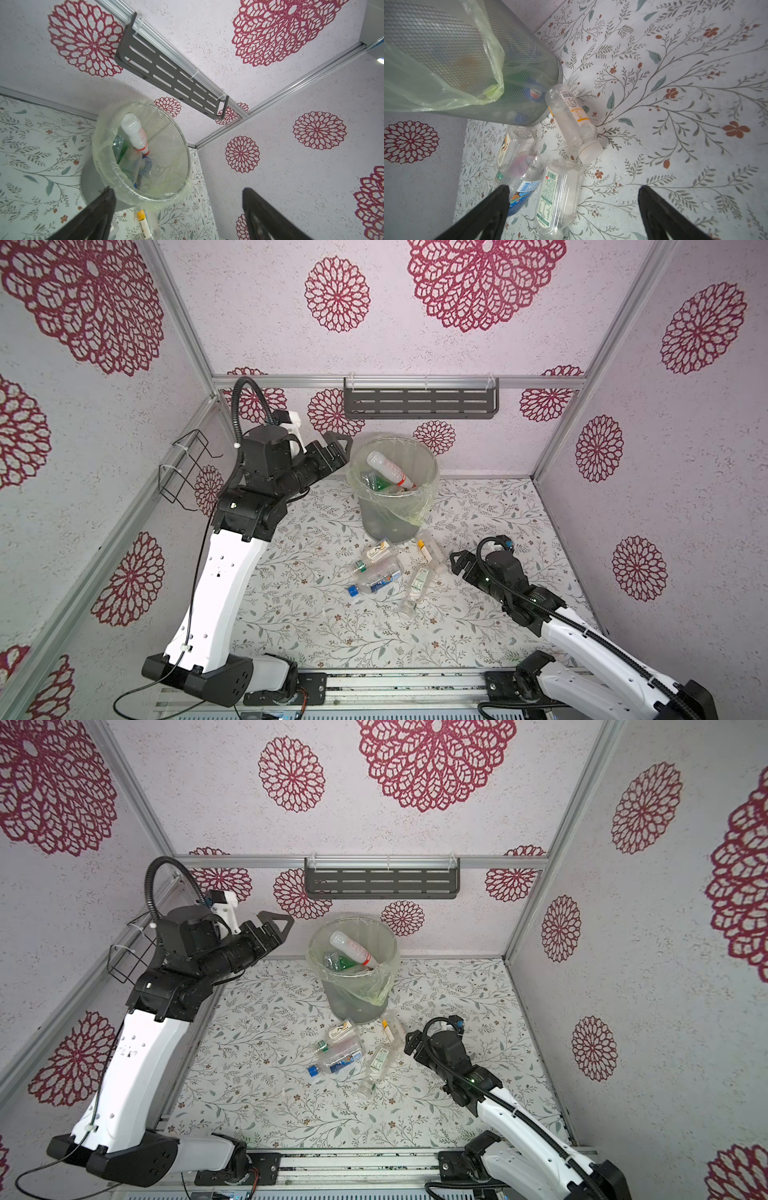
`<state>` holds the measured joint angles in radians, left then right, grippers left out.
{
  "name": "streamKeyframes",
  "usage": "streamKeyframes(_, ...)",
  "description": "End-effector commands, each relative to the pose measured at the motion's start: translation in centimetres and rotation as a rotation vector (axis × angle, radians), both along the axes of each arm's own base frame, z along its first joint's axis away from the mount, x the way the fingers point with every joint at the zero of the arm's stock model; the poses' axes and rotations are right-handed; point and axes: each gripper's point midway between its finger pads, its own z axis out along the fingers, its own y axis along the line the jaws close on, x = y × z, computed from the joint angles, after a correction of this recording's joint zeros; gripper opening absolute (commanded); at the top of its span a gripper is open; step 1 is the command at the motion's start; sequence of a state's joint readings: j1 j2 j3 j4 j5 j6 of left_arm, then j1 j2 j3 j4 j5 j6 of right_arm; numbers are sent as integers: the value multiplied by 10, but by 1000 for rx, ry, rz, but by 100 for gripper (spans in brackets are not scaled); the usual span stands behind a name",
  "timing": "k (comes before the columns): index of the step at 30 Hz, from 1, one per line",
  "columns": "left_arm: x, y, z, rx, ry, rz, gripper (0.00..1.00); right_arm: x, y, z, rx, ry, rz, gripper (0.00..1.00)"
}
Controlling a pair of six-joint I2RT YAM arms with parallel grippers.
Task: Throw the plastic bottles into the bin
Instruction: 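Withdraw the left gripper from the bin while the right gripper lowers toward the yellow-labelled bottle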
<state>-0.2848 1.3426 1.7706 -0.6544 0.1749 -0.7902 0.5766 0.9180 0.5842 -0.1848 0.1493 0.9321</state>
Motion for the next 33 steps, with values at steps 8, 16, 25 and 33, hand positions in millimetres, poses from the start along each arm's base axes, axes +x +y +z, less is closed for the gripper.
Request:
streamKeyframes(8,-10,-5,-73,36,57,-63,97,13,2,-11,-154,70,40,99)
streamKeyframes(16,-24,0,-105,93,116,-71,97,17,8,-28,-161,133,36,99)
streamKeyframes(25,-39,11,-132,119,139,-36,97,26,13,-23,-241,124,105,99)
streamKeyframes(33,-48,19,-160,139,176,-11,97,42,25,-13,-337,73,202,99)
